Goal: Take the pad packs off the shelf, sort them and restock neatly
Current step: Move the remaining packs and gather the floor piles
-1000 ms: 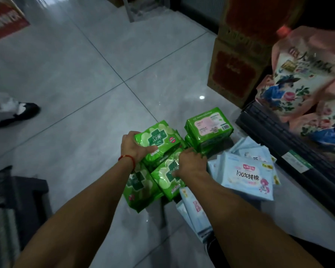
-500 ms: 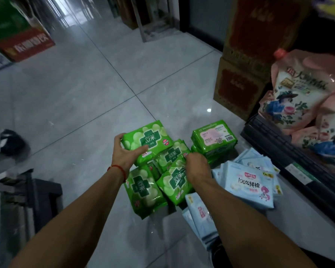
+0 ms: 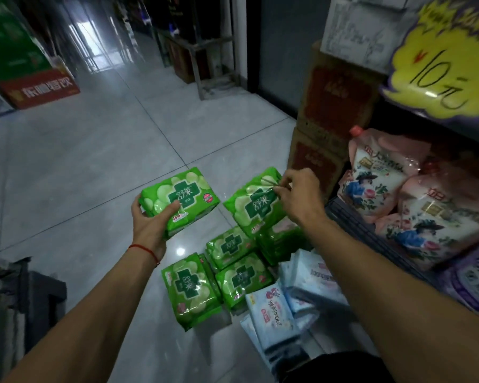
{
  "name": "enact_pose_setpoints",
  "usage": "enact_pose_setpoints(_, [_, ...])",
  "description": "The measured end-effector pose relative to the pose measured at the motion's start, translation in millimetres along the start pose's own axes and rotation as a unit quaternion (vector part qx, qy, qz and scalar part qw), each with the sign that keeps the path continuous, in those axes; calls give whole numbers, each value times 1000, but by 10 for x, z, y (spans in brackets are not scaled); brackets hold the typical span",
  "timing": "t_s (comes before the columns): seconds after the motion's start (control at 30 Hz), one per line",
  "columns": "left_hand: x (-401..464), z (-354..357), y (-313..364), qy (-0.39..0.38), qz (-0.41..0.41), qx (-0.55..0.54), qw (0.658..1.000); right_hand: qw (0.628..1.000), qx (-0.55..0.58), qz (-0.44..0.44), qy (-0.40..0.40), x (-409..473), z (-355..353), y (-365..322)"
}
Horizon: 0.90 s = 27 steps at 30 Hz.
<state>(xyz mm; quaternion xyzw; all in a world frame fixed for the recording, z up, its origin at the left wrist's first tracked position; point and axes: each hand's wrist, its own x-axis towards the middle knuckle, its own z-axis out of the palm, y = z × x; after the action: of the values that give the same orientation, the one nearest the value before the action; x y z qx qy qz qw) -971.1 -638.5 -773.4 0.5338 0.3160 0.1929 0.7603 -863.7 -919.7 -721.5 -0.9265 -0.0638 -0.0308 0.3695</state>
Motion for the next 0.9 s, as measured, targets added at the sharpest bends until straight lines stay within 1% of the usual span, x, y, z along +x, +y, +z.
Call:
enact_pose_setpoints(0.07, [-131, 200, 62, -24, 25, 11, 999, 998, 55, 27, 13, 17, -350, 8])
enact_pose_setpoints(0.13, [-311, 460, 112, -56, 43, 28, 997, 994, 99, 32, 22, -40, -728, 31])
enact_pose_setpoints(0.23, [-598, 902, 134, -117, 54, 35, 991, 985, 163, 44, 30, -223, -1280, 82])
enact_pose_setpoints(0.3, [-850, 1239, 174, -170, 60, 24, 983, 977, 198, 59, 56, -374, -1617, 132])
enact_pose_setpoints(0.43, [-1458, 1910, 214, -288, 50, -7, 956, 962, 232, 97, 104, -789, -2132, 306])
enact_pose_setpoints(0.53, [-1855, 2277, 197, -338, 18, -22, 941, 950, 244, 141, 134, -1091, -2388, 504])
enact_pose_setpoints(0.6, [-2034, 2454, 173, -374, -5, -23, 927, 933, 289, 161, 141, -1255, -2517, 617])
enact_pose_setpoints(0.67, [-2192, 2622, 179, -402, -5, -17, 915, 899, 388, 153, 135, -1401, -2638, 741])
enact_pose_setpoints(0.73, [-2331, 2780, 190, -427, 13, -9, 904, 863, 473, 148, 102, -1551, -2782, 825])
enact_pose_setpoints(0.8, [-2476, 2926, 234, -445, 38, -5, 895, 854, 500, 129, 61, -1696, -2958, 860])
enact_pose_setpoints(0.83, [-2545, 3001, 274, -451, 52, -9, 891, 855, 502, 116, 56, -1754, -3059, 856])
enact_pose_setpoints(0.9, [-2687, 3183, 362, -463, 82, -14, 883, 857, 499, 93, 88, -1839, -3263, 865])
